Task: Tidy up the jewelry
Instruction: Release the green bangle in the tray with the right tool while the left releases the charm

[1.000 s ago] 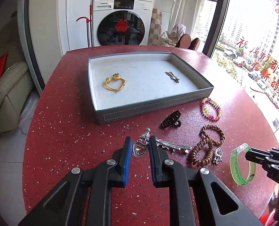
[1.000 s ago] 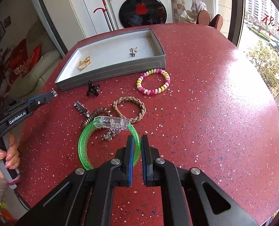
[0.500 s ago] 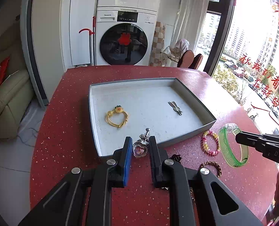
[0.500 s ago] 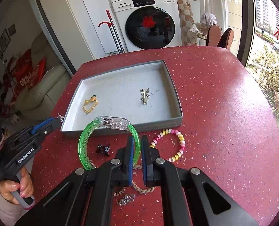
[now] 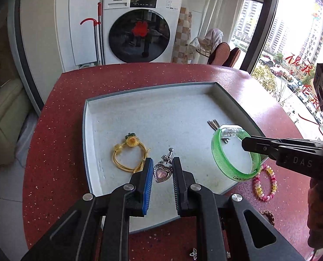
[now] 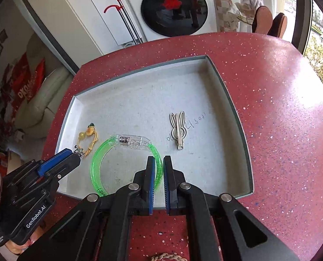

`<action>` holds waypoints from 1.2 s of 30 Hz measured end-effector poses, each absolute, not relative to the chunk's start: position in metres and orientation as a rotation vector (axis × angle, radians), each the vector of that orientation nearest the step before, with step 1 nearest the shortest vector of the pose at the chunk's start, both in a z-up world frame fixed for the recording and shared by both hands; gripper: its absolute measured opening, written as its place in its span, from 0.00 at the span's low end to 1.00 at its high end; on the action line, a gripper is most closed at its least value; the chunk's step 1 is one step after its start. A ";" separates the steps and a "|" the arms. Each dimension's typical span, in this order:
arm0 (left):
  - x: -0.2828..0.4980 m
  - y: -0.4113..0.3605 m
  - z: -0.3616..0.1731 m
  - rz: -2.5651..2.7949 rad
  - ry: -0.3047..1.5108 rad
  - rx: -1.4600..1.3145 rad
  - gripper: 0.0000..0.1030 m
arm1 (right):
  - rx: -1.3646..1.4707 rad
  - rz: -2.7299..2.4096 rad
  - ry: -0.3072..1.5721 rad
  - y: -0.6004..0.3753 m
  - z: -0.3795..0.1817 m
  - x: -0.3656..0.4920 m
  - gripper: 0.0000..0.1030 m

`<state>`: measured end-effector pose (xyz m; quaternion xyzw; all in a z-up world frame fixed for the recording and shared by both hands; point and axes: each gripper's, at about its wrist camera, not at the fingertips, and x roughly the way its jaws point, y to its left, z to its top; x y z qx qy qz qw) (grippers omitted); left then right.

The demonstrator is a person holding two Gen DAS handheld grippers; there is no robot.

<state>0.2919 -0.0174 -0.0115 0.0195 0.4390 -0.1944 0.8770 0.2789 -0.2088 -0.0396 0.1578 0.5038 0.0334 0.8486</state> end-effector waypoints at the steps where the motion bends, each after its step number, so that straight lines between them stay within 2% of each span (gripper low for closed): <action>1: 0.296 -0.020 -0.015 -0.407 0.927 0.049 0.34 | 0.339 0.070 1.073 -0.209 -0.045 0.282 0.08; 9: 0.323 -0.042 -0.043 -0.402 1.003 0.117 0.34 | 0.253 -0.004 1.077 -0.210 -0.063 0.302 0.08; 22: 0.341 -0.052 -0.054 -0.250 0.929 0.218 0.34 | 0.119 -0.089 1.027 -0.207 -0.061 0.314 0.10; 23: 0.338 -0.052 -0.054 -0.247 0.921 0.230 0.34 | 0.115 -0.087 1.027 -0.209 -0.061 0.313 0.14; 24: 0.337 -0.053 -0.054 -0.245 0.916 0.238 0.34 | 0.119 -0.083 1.027 -0.209 -0.060 0.312 0.25; 25: 0.335 -0.053 -0.054 -0.241 0.913 0.238 0.34 | 0.130 -0.076 1.024 -0.210 -0.058 0.311 0.31; 26: 0.335 -0.053 -0.053 -0.236 0.911 0.232 0.34 | 0.144 -0.070 1.015 -0.211 -0.056 0.309 0.42; 27: 0.334 -0.052 -0.052 -0.232 0.909 0.223 0.34 | 0.157 -0.065 1.003 -0.212 -0.053 0.308 0.45; 36: 0.324 -0.047 -0.034 -0.229 0.855 0.194 0.35 | 0.234 -0.042 0.949 -0.220 -0.032 0.292 0.46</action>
